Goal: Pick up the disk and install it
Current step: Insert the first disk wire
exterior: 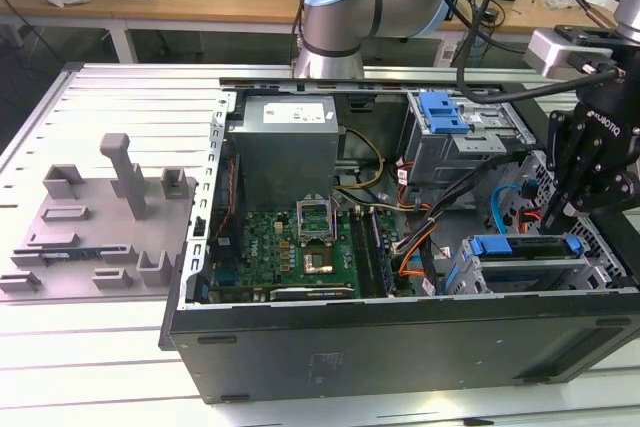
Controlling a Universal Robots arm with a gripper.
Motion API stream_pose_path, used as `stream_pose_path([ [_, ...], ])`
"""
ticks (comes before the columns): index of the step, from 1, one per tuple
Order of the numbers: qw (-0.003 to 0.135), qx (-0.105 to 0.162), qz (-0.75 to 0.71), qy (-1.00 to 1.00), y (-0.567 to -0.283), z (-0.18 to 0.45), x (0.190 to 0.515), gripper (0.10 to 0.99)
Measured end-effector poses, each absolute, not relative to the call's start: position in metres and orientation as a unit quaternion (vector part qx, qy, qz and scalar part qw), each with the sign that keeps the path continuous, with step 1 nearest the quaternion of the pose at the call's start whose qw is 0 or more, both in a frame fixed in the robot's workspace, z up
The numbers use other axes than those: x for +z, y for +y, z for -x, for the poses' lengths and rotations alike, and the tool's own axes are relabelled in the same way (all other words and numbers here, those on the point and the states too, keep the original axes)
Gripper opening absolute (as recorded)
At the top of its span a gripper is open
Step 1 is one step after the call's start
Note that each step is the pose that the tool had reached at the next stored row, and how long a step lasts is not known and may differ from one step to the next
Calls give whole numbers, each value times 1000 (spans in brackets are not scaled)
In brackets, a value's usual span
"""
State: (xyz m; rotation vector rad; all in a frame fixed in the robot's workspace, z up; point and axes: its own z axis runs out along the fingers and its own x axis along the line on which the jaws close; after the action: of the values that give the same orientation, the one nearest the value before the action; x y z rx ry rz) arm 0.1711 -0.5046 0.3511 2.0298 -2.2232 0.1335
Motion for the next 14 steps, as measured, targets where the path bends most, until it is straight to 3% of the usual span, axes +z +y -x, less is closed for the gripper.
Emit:
stream_pose_path([
  [14, 65, 43, -661, -747, -503, -175, 351, 165],
])
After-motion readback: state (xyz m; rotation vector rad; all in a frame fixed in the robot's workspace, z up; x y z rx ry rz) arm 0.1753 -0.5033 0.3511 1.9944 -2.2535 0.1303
